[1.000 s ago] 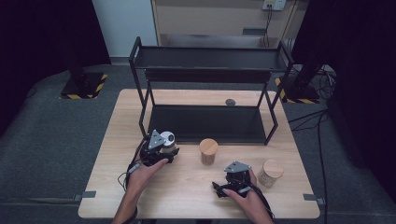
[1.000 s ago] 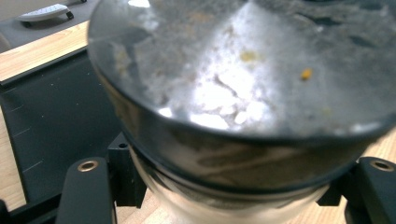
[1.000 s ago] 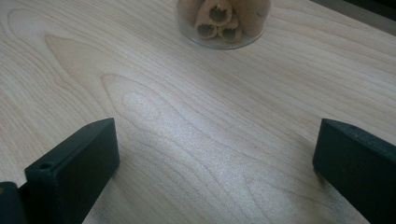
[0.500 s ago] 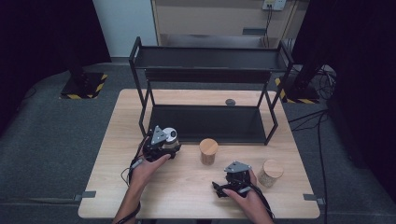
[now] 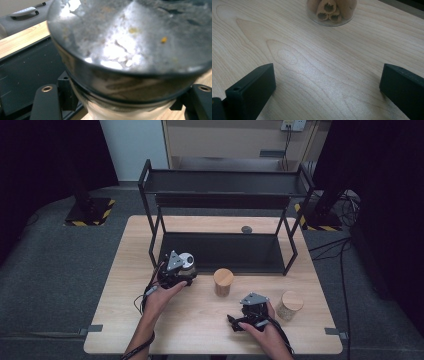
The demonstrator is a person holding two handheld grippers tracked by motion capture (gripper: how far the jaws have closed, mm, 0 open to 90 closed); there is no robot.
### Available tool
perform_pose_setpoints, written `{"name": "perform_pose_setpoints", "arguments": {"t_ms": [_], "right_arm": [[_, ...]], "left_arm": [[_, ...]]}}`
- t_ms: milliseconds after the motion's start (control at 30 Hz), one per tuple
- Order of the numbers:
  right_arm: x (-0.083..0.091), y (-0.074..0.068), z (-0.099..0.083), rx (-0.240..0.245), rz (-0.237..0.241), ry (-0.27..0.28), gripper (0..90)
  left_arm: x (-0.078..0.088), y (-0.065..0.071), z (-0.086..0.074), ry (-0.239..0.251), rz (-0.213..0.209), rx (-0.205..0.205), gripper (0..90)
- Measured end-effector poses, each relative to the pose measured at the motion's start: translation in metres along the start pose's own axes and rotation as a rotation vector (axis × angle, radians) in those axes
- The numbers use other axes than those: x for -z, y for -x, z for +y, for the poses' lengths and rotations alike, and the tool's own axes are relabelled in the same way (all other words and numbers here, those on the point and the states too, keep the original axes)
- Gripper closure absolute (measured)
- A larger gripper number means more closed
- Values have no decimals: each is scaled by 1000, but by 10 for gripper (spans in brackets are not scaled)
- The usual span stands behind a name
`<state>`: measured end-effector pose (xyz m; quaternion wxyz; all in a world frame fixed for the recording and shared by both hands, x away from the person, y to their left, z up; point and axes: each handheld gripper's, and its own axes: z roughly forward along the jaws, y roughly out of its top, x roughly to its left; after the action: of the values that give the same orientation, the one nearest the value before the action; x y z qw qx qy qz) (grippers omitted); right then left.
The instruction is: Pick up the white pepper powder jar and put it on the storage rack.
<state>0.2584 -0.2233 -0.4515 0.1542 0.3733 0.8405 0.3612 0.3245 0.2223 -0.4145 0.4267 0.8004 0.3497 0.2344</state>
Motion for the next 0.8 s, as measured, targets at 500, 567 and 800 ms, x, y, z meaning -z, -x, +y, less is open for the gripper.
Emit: {"name": "perform_pose_setpoints", "arguments": {"t_ms": [500,567,800], "right_arm": [[0,0,0,2,0,0,4],[0,0,0,1,0,0,4],[0,0,0,1,0,0,4]], "left_arm": [[-14,-1,10,-3,27,-4,288],[-16,-2,11,3,28,2,288],[-24,-3,17,8,29,4,288]]}}
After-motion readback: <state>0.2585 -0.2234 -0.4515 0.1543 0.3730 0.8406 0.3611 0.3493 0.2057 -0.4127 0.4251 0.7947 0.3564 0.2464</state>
